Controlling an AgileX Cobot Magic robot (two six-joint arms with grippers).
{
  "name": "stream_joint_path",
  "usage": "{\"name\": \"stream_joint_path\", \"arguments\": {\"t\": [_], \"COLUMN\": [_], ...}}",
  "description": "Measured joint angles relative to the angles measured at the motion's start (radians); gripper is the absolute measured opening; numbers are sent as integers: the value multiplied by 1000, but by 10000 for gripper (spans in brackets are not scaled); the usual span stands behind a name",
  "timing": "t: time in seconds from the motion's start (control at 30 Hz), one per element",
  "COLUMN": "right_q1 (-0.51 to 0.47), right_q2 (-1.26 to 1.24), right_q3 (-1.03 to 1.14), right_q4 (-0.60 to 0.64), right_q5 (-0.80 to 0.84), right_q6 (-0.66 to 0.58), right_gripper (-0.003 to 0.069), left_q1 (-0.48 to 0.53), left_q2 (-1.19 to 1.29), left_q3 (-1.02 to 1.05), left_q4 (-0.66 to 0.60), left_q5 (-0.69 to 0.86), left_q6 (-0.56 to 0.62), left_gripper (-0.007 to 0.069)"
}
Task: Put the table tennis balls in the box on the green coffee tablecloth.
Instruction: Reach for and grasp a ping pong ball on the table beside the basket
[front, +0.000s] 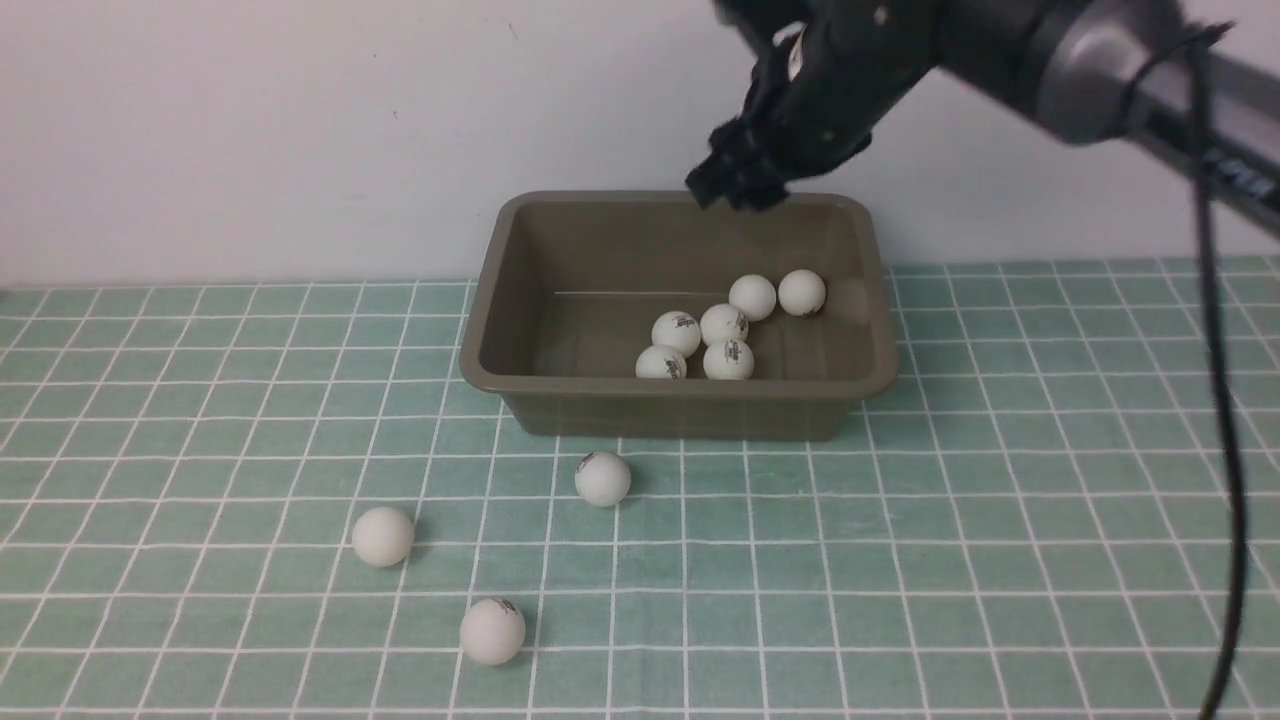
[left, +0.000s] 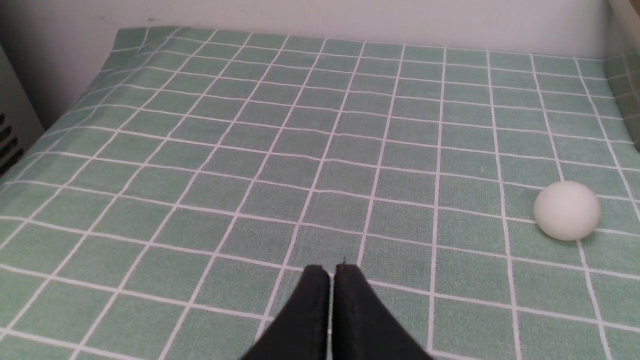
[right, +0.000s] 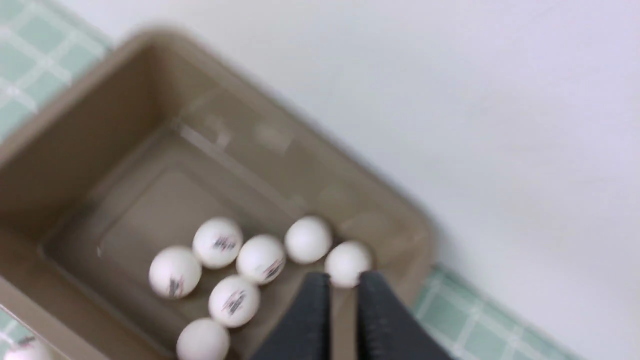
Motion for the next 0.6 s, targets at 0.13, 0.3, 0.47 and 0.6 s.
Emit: {"name": "stream_joint_path", "arguments": {"t": [0.13, 0.3, 0.47, 0.6], "right_q1": [-1, -14, -21, -21], "right_q2": [-125, -256, -457, -693], "right_q3": [0, -4, 149, 456], "right_q4": [-19, -26, -29, -28], "right_q5": [19, 87, 162, 68], "right_q6": [-3, -4, -5, 1], "right_gripper": [2, -14, -15, -15], "left_q1": [0, 0, 0, 0], "left_q2": [0, 0, 0, 0], "left_q3": [0, 0, 1, 1], "left_q4": [0, 3, -88, -270], "left_q5": [0, 0, -97, -198], "left_q6": [0, 0, -83, -213], "left_gripper": [-4, -4, -4, -4]}}
